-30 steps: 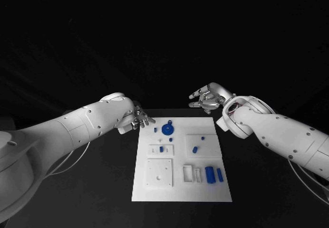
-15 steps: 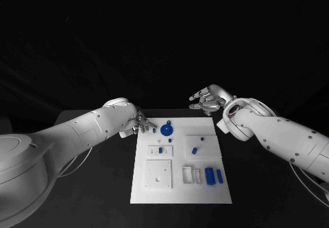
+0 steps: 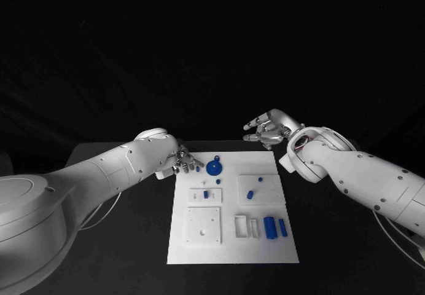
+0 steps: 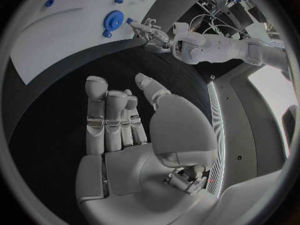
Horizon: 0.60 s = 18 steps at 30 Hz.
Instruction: Assemble the parts on the task board
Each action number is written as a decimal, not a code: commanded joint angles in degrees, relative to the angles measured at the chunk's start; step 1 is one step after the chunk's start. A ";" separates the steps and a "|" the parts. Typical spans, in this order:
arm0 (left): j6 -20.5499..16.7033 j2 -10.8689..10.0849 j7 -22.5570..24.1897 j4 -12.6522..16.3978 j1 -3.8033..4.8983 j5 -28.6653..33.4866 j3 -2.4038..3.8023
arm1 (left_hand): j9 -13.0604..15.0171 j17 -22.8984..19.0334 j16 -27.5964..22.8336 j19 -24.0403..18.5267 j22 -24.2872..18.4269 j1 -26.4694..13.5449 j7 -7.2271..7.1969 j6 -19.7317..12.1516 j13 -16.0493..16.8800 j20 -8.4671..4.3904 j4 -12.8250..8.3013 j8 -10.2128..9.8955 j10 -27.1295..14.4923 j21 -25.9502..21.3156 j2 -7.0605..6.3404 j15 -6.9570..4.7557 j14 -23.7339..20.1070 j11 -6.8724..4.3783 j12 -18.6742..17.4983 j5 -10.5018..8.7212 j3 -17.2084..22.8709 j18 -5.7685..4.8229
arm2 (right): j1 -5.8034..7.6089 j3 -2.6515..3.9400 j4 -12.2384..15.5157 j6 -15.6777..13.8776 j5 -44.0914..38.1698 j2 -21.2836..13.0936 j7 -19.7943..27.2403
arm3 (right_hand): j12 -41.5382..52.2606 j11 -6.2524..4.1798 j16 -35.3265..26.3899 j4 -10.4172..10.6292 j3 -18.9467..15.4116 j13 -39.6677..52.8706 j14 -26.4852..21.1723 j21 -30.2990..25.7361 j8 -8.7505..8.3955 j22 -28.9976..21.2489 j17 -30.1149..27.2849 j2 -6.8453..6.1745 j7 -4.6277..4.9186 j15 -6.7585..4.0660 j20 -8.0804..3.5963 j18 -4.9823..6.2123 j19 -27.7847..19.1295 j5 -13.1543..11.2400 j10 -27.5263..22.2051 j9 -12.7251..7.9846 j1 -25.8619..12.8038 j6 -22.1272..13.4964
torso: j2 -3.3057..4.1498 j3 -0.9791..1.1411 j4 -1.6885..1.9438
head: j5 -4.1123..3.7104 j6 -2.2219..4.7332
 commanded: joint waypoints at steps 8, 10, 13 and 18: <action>1.01 0.52 1.37 -0.43 -0.26 0.39 0.00 | -0.37 -0.24 0.05 -0.28 1.06 1.38 0.02 -0.51 -0.21 0.23 -5.07 -0.62 2.67 0.07 5.47 -0.11 -0.05 0.32 0.11 0.76 -2.54 -0.20 | 0.03 0.06 -0.01 0.29 -0.74 0.17 0.12 | 0.03 -0.04 -0.27 0.14 -0.12 -0.12 -0.11 -0.14 -0.15 3.05 -0.04 -0.09 0.04 0.03 0.25 0.86 2.76 0.34 -0.24 0.02 -0.38 0.04 | 0.01 -0.07 -0.07 | -0.17 -0.22; 0.99 0.56 1.40 -0.48 -0.28 0.52 0.00 | -0.50 -0.35 0.00 -0.28 1.07 1.78 -0.06 -0.57 -0.23 0.22 -6.10 -0.69 2.65 0.03 6.62 -0.12 -0.07 0.31 0.04 1.01 -3.00 -0.21 | 0.03 0.06 -0.04 0.31 -0.75 0.20 0.11 | 0.03 -0.04 -0.27 0.14 -0.12 -0.12 -0.11 -0.14 -0.15 3.05 -0.04 -0.09 0.04 0.03 0.25 0.86 2.76 0.34 -0.24 0.02 -0.38 0.04 | -0.04 -0.01 -0.01 | -0.26 -0.31; 0.95 0.66 1.48 -0.57 -0.30 0.73 0.01 | -0.60 -0.53 -0.09 -0.27 1.09 2.50 -0.12 -0.65 -0.27 0.22 -7.03 -0.75 2.64 0.00 7.67 -0.12 -0.14 0.28 -0.08 1.14 -3.10 -0.23 | 0.03 0.06 -0.07 0.36 -0.76 0.27 0.09 | 0.03 -0.04 -0.27 0.14 -0.12 -0.12 -0.11 -0.14 -0.15 3.05 -0.04 -0.09 0.04 0.03 0.25 0.86 2.76 0.34 -0.24 0.02 -0.38 0.04 | -0.02 0.00 0.04 | -0.32 -0.32; 0.99 0.83 1.54 -0.78 -0.32 0.93 0.01 | -0.66 -0.73 -0.18 -0.31 1.08 3.53 -0.14 -0.74 -0.29 0.21 -7.61 -0.78 2.64 -0.04 8.42 -0.13 -0.21 0.29 -0.20 0.90 -2.98 -0.25 | 0.04 0.06 -0.12 0.42 -0.79 0.40 0.07 | 0.03 -0.04 -0.27 0.14 -0.12 -0.12 -0.11 -0.14 -0.15 3.05 -0.04 -0.09 0.04 0.03 0.25 0.86 2.76 0.34 -0.24 0.02 -0.38 0.04 | 0.00 -0.01 0.02 | -0.39 -0.28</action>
